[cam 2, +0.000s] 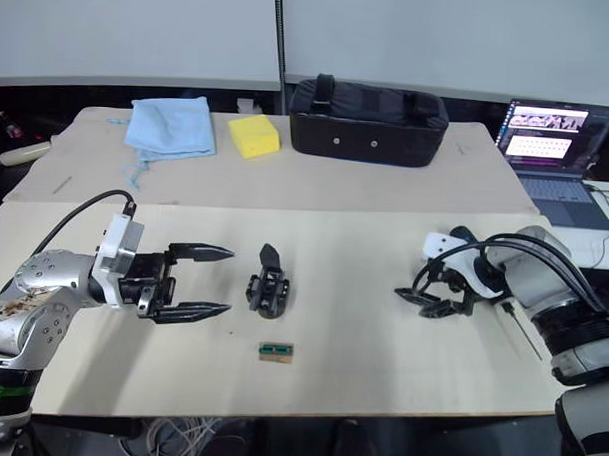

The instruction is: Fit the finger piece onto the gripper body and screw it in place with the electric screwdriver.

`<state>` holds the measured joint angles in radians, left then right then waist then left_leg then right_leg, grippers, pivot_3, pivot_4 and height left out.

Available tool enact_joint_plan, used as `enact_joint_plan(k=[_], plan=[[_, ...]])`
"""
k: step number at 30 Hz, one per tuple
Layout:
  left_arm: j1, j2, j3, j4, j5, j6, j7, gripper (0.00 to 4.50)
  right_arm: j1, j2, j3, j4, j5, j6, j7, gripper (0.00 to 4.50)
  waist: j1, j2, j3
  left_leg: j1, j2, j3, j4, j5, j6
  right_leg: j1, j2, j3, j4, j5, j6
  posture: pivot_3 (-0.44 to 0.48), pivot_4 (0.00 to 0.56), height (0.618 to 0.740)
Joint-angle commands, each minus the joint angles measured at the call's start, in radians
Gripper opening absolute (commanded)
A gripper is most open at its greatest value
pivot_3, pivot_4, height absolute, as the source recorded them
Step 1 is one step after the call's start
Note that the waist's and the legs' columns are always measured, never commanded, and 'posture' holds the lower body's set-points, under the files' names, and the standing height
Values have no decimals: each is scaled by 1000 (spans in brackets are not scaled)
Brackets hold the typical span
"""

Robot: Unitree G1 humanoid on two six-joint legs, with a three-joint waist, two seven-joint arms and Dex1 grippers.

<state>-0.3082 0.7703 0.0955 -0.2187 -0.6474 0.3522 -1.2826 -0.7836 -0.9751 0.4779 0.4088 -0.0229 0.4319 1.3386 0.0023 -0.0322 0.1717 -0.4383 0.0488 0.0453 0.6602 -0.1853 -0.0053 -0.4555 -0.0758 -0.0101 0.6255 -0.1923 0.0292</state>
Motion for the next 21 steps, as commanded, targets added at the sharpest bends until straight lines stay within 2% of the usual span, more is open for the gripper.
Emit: enact_joint_plan(k=[1, 4, 8, 11, 13, 14, 16, 19, 21], plan=[[-1, 5, 12, -30, -7, -4, 3, 4500, -22, 6, -5, 30, -51, -34, 32, 3675, 0, 0, 0, 0, 0, 0, 0, 0, 0, 0, 0, 0, 0, 0, 0, 0, 150, 740], [9, 12, 13, -33, -7, -2, -3, 4500, -15, 27, -22, 43, -63, -43, 26, 2653, 0, 0, 0, 2, 0, 0, 0, 1, 0, 0, 0, 0, 1, -2, -7, 0, 150, 740], [14, 8, 16, -35, -12, -3, 2, 4500, 10, 25, -54, 21, -68, -62, 23, 1234, -1, 0, 0, 3, 1, 0, 0, 1, 0, 1, 1, 0, 2, -2, -7, 0, 150, 740], [-8, -19, 36, -39, -55, 34, 50, 4500, 52, -1, -125, -53, -37, -93, 7, 1118, 1, 0, 0, 3, 1, 0, 0, 1, 0, 1, 1, 0, 2, -1, -6, 0, 150, 740], [-56, -79, 77, -46, -152, 115, 176, 4500, 105, -4, -257, -193, 61, -89, -15, 1118, 6, 0, 0, 2, 1, 1, 0, 1, 0, 1, 1, 0, 2, 1, -2, 0, 150, 740], [-86, -117, 92, -45, -169, 140, 259, 4500, 121, 14, -339, -287, 136, 0, -38, 1118, 10, 0, 0, 2, 1, 1, 1, 1, 0, 1, 1, 1, 3, 2, -1, 0, 150, 740], [-125, -175, 112, -51, -207, 184, 371, 4500, 137, 62, -456, -443, 234, 152, -116, 1118, 8, 0, 0, 2, 1, 0, 1, 1, 0, 1, 1, 1, 3, 3, 1, 0, 150, 740], [-186, -273, 132, -62, -290, 257, 540, 4500, 155, 155, -528, -610, 243, 132, -277, 1118, 4, -1, 0, 4, 1, 0, 1, 2, 0, 2, 2, 3, 4, 4, 2, 0, 150, 740], [-235, -350, 143, -54, -309, 271, 674, 4500, 125, 265, -538, -692, 207, 123, -449, 1118, 4, -1, 0, 7, 1, 0, 1, 1, 0, 6, 2, 3, 3, 4, 2, 0, 150, 740]])
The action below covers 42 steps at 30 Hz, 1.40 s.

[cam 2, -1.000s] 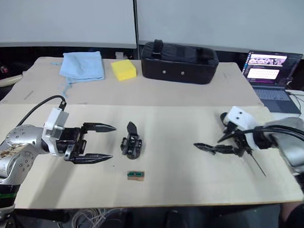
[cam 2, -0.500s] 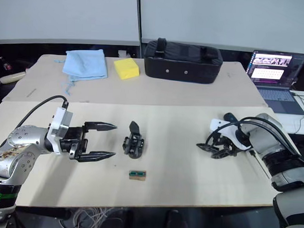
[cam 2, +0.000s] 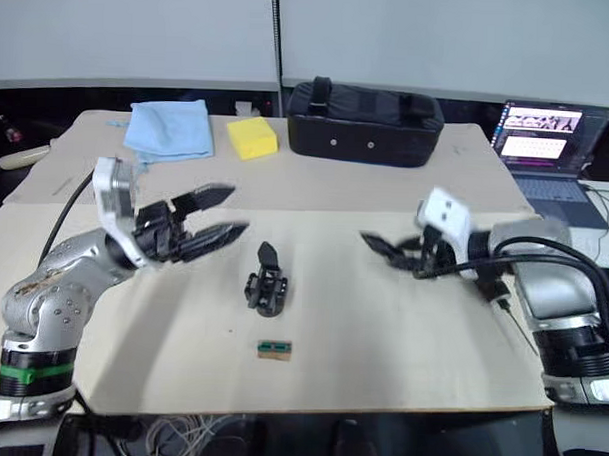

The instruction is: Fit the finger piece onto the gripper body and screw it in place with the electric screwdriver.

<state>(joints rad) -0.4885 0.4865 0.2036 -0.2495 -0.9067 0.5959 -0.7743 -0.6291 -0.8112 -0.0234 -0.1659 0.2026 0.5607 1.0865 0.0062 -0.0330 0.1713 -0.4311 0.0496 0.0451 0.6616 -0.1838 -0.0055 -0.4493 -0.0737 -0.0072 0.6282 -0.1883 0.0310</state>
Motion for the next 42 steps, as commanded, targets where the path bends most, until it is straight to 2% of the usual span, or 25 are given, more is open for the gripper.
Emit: enact_joint_plan(k=[1, 3, 7, 16, 19, 22, 26, 27, 31, 33, 39, 40, 42], plan=[[-71, -94, 38, -23, -57, 37, 219, 4500, -47, 153, -41, -151, -21, 27, -267, 1118, -2, -1, 0, 2, 0, 0, 0, 0, 0, 2, 0, 0, 0, 0, 0, 0, 150, 740], [-97, -147, 23, -35, -58, 45, 286, 4500, -56, 227, 4, -219, -75, 34, -373, 1118, -2, -1, 0, 2, 0, 0, 0, 0, 0, 2, 0, 0, 0, 1, 0, 0, 150, 740], [-143, -224, -36, -10, -34, 33, 302, 4500, -75, 344, 81, -265, -136, 61, -517, 1118, 1, -1, 0, 2, -1, 0, 0, 0, 0, 3, 0, 0, -1, 1, -1, 0, 150, 740], [-210, -350, -83, 50, 4, -14, 309, 4500, -78, 368, 133, -341, -155, 93, -565, 1118, 1, -1, 0, 2, -2, 0, 0, 1, 1, 6, -1, 0, -4, 3, -3, 0, 150, 740], [-212, -372, -73, 60, -10, -1, 325, 3650, -82, 356, 134, -338, -161, 77, -564, 1118, -2, -1, 0, 4, -2, 0, 0, 1, 1, 7, 0, 0, -4, 2, -1, 0, 150, 740], [-213, -387, -70, 62, -2, -17, 327, 2271, -83, 341, 139, -339, -166, 64, -558, 1118, -4, -1, 0, 5, -2, -1, 0, 1, 1, 8, 0, 0, -4, 1, 0, 0, 150, 740], [-228, -409, -61, 66, -1, -31, 342, 113, -66, 331, 149, -355, -159, 70, -553, 1118, -4, -1, 0, 5, -2, -1, 0, 1, 1, 8, 0, 0, -4, 1, 0, 0, 150, 740], [-231, -413, -61, 66, 1, -36, 344, 0, -62, 329, 151, -359, -158, 72, -552, 1118, -4, -1, 0, 5, -2, -1, 0, 1, 1, 8, -1, 0, -4, 1, 0, 0, 150, 740], [-247, -426, -51, 71, 6, -55, 360, 0, -32, 314, 150, -378, -134, 99, -532, 1118, -3, -1, 0, 5, -2, -1, 0, 1, 1, 8, -1, 0, -4, 1, 0, 0, 150, 740], [-256, -433, -32, 80, -10, -58, 371, 0, -21, 305, 131, -390, -128, 102, -534, 2178, -2, -1, 0, 5, -2, -1, 0, 1, 1, 8, -1, 0, -4, 1, 0, 0, 150, 740], [-289, -352, 15, 132, -50, -17, 291, 0, -29, 162, 13, -353, 27, 92, -337, 4258, -5, -1, 0, 5, -2, -1, -1, 1, 1, 8, 0, -1, -5, 1, 0, 0, 150, 740], [-294, -326, 15, 147, -55, 4, 273, 0, -26, 132, -4, -335, 44, 98, -315, 4463, -6, -1, 0, 6, -2, -1, -1, 1, 1, 9, 0, -1, -5, 1, -1, 0, 150, 740], [-310, -267, 11, 189, -57, 48, 229, 0, -20, 99, -49, -310, 115, 128, -269, 4463, -5, -1, 0, 6, -2, -1, -1, 1, 1, 9, -1, -1, -5, 0, -2, 0, 150, 740]])
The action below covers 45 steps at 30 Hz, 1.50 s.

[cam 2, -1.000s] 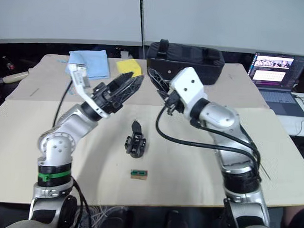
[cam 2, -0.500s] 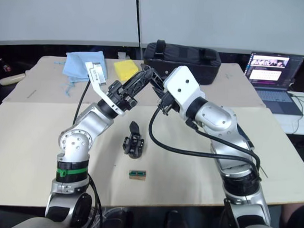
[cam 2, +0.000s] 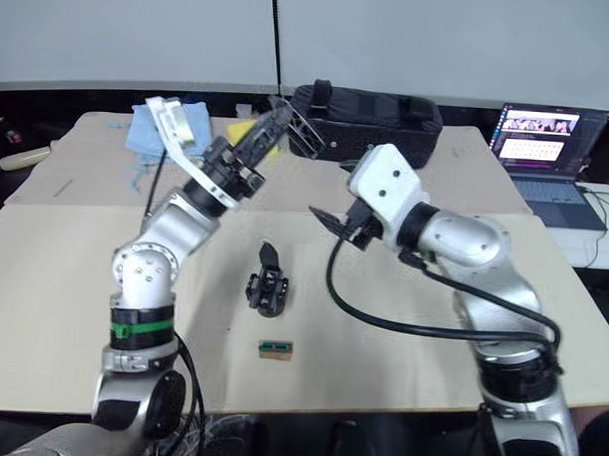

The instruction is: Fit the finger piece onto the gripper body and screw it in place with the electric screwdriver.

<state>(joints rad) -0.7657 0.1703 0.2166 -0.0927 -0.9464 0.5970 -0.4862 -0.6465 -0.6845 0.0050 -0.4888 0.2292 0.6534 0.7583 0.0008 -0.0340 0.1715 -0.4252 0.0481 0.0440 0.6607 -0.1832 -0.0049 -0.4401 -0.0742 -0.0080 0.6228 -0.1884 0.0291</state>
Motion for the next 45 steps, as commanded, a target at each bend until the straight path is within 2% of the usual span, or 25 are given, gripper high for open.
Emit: enact_joint_plan(k=[1, 5, 9, 13, 17, 29, 30, 31, 40, 41, 45], plan=[[-47, 97, -4, 64, -30, 91, -107, 0, -2, -46, -110, 19, 168, 76, 113, 4463, 0, 0, 0, 0, 0, 0, 0, 0, 0, 0, 0, 0, 0, 0, -1, 0, 150, 740], [-85, 277, -77, 115, -88, 320, -330, 0, -60, -132, -166, 41, 537, 429, 277, 4463, -9, -1, 1, 0, 1, 0, 0, 0, 0, 0, 0, 0, 1, -3, -6, 0, 150, 740], [-88, 355, -162, 80, -84, 415, -476, 0, -126, -128, -119, 82, 642, 615, 224, 4463, -11, -1, 1, 0, 1, -1, -1, 0, 0, 0, -1, -1, 0, -4, -7, 0, 150, 740], [-87, 358, -183, 65, -80, 431, -520, 0, -150, -99, -79, 77, 667, 681, 158, 4463, -11, -1, 1, 0, 1, -2, -1, 0, 0, -1, -1, -2, 1, -5, -8, 0, 150, 740], [-70, 370, -207, 20, -89, 467, -558, 0, -158, -9, -90, 73, 720, 727, 78, 4463, -14, -1, 1, -1, 1, -2, -1, 0, 0, -2, 0, -2, 1, -5, -8, 0, 150, 740], [-31, 362, -200, -17, -88, 498, -547, 0, -163, 1, -90, 62, 842, 749, 27, 4463, -12, -1, 1, -2, 1, -2, -1, 0, 0, -2, -1, -2, 1, -5, -7, 0, 150, 740], [-29, 360, -199, -20, -89, 498, -542, 0, -165, 2, -92, 65, 850, 749, 20, 3958, -12, -1, 1, -2, 1, -2, -1, 0, 0, -2, 0, -2, 1, -5, -7, 0, 150, 740], [-28, 359, -198, -23, -90, 499, -539, 0, -167, 7, -95, 70, 857, 748, 13, 3731, -12, -1, 1, -1, 1, -2, -1, 0, 0, -2, 0, -2, 1, -5, -7, 0, 150, 740], [-15, 350, -201, -50, -97, 510, -513, 0, -171, 5, -81, 90, 885, 735, -16, 551, -12, -1, 1, -2, 1, -2, -1, 0, 0, -2, 0, -2, 1, -5, -7, 0, 150, 740], [-12, 354, -204, -56, -96, 511, -515, 0, -170, 6, -81, 91, 887, 733, -17, 424, -12, -1, 2, -2, 1, -2, -1, 0, 0, -2, 0, -2, 1, -5, -7, 0, 150, 740], [-1, 366, -212, -74, -92, 501, -534, 0, -166, 1, -79, 87, 900, 725, -9, 404, -12, -1, 2, -2, 1, -2, -1, 0, 0, -2, 0, -2, 1, -5, -7, 0, 150, 740]])
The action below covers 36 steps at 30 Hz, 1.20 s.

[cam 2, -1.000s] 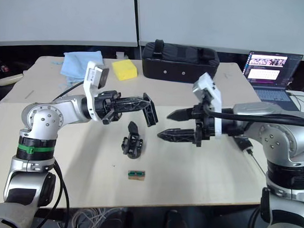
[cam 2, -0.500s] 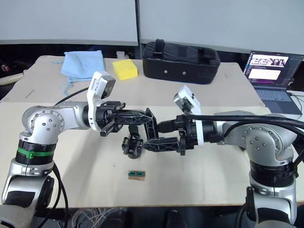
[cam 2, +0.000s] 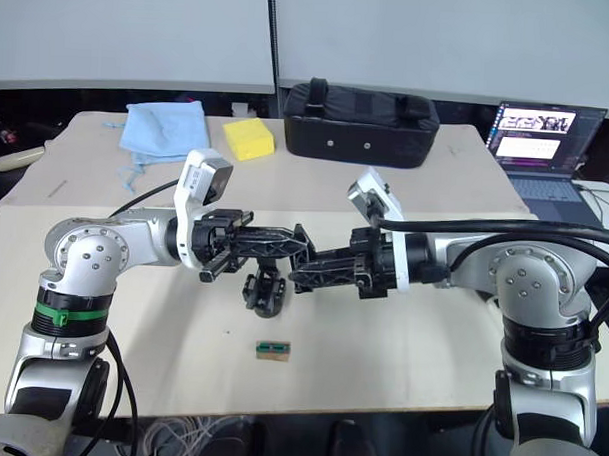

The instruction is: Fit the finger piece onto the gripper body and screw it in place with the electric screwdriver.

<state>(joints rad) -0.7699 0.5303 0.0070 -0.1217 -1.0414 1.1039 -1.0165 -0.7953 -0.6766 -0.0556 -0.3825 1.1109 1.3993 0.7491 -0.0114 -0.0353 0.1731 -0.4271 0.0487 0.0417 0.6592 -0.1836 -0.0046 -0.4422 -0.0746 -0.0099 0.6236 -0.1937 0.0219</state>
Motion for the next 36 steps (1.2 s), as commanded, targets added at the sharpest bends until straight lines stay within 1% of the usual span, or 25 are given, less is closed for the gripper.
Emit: enact_joint_plan(k=[1, 3, 4, 5, 7, 10, 11, 13, 14, 15, 16, 18, 20, 21, 23, 25, 27, 28, 31, 33, 34, 36], plan=[[5, 10, 3, -52, -14, -2, -21, 0, -14, -8, -18, -22, 20, -23, 2, 404, 0, 0, 0, 0, 0, 0, 0, 0, 0, 0, 0, 0, 0, 0, 0, 0, 150, 740], [10, 10, 18, -70, -33, -17, -50, 0, -3, -8, -16, -29, 18, -35, 6, 404, -1, 0, 0, 0, 0, 0, 0, 0, 0, 0, 0, 0, 0, 0, 0, 0, 150, 740], [16, 4, 27, -77, -19, -55, -57, 471, 10, -8, -17, -36, 13, -52, 14, 403, 0, 0, 0, 0, 0, 0, 0, 0, 0, 0, 0, 0, 0, 0, 0, 0, 150, 740], [21, 0, 33, -80, -5, -84, -60, 1035, 19, -9, -17, -41, 9, -64, 21, 401, 0, 0, 0, 0, 0, 0, 0, 0, 0, 0, 0, 0, 0, 0, 0, 0, 150, 740], [35, 13, 43, -84, 23, -133, -78, 1830, 46, -12, -17, -57, -10, -121, 49, 388, 0, 0, 0, 0, 0, 0, 0, 0, 0, 0, 0, 0, 0, 0, 0, 0, 150, 740], [50, 35, 65, -80, 40, -188, -110, 3235, 75, -20, -11, -71, -36, -184, 81, 388, 1, 0, 0, 0, 0, 0, 0, 0, 0, 0, 0, 0, 0, 0, 0, 0, 150, 740], [57, 31, 89, -73, 63, -258, -127, 3677, 83, -25, -6, -73, -46, -194, 86, 387, 1, 0, 0, -1, 0, 0, 0, 0, 0, 0, 0, 0, 0, 0, 0, 0, 150, 740], [98, 107, 110, -14, 190, -444, -240, 4500, 131, -47, 16, -92, -112, -279, 132, 387, 1, 0, 0, 0, 0, 0, 0, 0, 0, 0, 0, 0, 0, 0, 0, 0, 150, 740], [112, 139, 107, 10, 236, -502, -281, 4500, 148, -54, 26, -98, -137, -313, 151, 387, -1, 0, 0, 0, 0, 0, 0, 0, 0, 0, 0, 0, -1, 0, 0, 0, 150, 740], [137, 173, 106, 68, 301, -617, -353, 4500, 168, -58, 40, -97, -175, -362, 167, 387, -3, 0, 0, 0, 0, 0, 0, 0, 0, 0, 0, 0, -1, -1, -1, 0, 150, 740], [159, 203, 105, 136, 359, -714, -397, 4500, 184, -55, 50, -90, -210, -412, 182, 387, -4, 0, 0, 1, 0, 1, -1, 0, 0, -1, 1, 0, -1, -1, -1, 0, 150, 740], [190, 247, 110, 268, 440, -857, -462, 4500, 215, -13, 44, -63, -252, -531, 218, 387, -2, 0, 0, 2, 1, 1, -2, 0, 0, -1, 1, 0, 0, -1, -2, 0, 150, 740], [223, 284, 102, 380, 503, -949, -507, 4500, 235, -8, 68, -44, -300, -604, 267, 387, 0, 0, 0, 1, 1, 1, -2, 0, 0, -1, 0, -1, 0, -1, -2, 0, 150, 740], [244, 301, 92, 416, 523, -954, -523, 4500, 244, -10, 90, -37, -332, -636, 288, 387, 0, 0, 0, 1, 1, 1, -2, 0, 0, -2, 0, -1, 0, -1, -2, 0, 150, 740], [270, 305, 80, 459, 553, -962, -520, 4500, 259, -3, 125, -18, -390, -704, 315, 387, 4, 0, 0, -2, 1, 1, -2, 0, 0, -4, -1, -1, -1, -1, -2, 0, 150, 740], [291, 296, 58, 475, 593, -1002, -528, 4500, 271, 14, 147, 5, -433, -772, 337, 387, 14, 0, 0, -6, 1, 2, -1, 0, 0, -8, -2, -2, -1, -1, -2, 0, 150, 740], [298, 244, 21, 492, 647, -1065, -485, 4500, 281, 36, 172, 32, -474, -831, 352, 387, 23, 0, 0, -13, 1, 2, 1, 0, 0, -15, -2, -2, 0, 0, -1, 0, 150, 740], [294, 217, 9, 509, 676, -1102, -455, 4500, 282, 48, 179, 43, -482, -853, 360, 387, 27, 0, 0, -14, 1, 2, 1, 0, 0, -15, -2, -2, 1, 0, -1, 0, 150, 740], [285, 143, -36, 557, 750, -1190, -405, 4500, 287, 91, 177, 56, -460, -864, 369, 387, 30, -1, 0, -14, 1, 2, 2, 0, 0, -15, -1, -2, 1, 1, 0, 0, 150, 740], [283, 90, -66, 573, 771, -1204, -388, 4500, 286, 110, 182, 59, -460, -865, 372, 387, 28, -1, 0, -14, 1, 3, 2, 0, 0, -15, -1, -1, 2, 2, 0, 0, 150, 740], [281, 73, -79, 576, 780, -1208, -386, 4500, 285, 114, 188, 60, -468, -869, 376, 387, 27, -1, 0, -14, 1, 3, 2, 0, 0, -15, -1, -1, 2, 4, 4, 0, 150, 740], [275, 48, -101, 585, 800, -1219, -383, 4500, 283, 122, 198, 67, -486, -879, 380, 387, 25, -1, 0, -14, 1, 3, 2, 0, 0, -15, -1, -1, 2, 6, 6, 0, 150, 740]])
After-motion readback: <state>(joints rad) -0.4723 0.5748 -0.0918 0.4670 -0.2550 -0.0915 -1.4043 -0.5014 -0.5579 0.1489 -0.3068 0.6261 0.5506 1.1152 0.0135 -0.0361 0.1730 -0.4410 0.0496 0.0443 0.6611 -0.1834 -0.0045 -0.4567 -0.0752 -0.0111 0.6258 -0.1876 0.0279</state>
